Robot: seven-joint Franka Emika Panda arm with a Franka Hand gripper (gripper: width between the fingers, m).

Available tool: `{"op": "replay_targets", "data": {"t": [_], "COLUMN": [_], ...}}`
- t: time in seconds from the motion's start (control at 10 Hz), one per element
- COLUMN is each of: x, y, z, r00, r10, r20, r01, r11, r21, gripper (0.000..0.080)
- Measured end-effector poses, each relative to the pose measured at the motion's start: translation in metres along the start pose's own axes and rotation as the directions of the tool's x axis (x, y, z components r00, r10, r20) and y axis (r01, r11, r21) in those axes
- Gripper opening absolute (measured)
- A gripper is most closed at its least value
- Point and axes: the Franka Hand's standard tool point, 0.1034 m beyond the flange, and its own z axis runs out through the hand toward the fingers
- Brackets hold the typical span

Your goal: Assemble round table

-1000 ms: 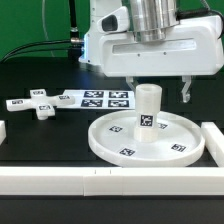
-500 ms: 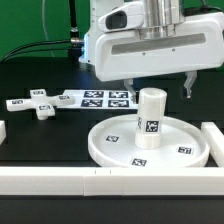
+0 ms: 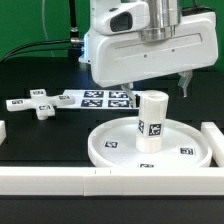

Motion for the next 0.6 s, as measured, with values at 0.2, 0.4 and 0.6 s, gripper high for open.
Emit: {"op": "replay_targets", "data": {"t": [0.2,0.4,0.6], "x": [0.004,0.015,0.025], "y": [0.008,0.011,0.009], "z": [0.001,0.003,-0.002], "r00": [0.979,0.914,0.831], "r10": [-0.204,-0.405,-0.556], "r20": [0.008,0.017,0.027], "r01": [0.204,0.406,0.557], "r11": [0.979,0.913,0.829], "r21": [-0.02,-0.036,-0.055], "gripper": [0.0649,0.0649,0.0649]}}
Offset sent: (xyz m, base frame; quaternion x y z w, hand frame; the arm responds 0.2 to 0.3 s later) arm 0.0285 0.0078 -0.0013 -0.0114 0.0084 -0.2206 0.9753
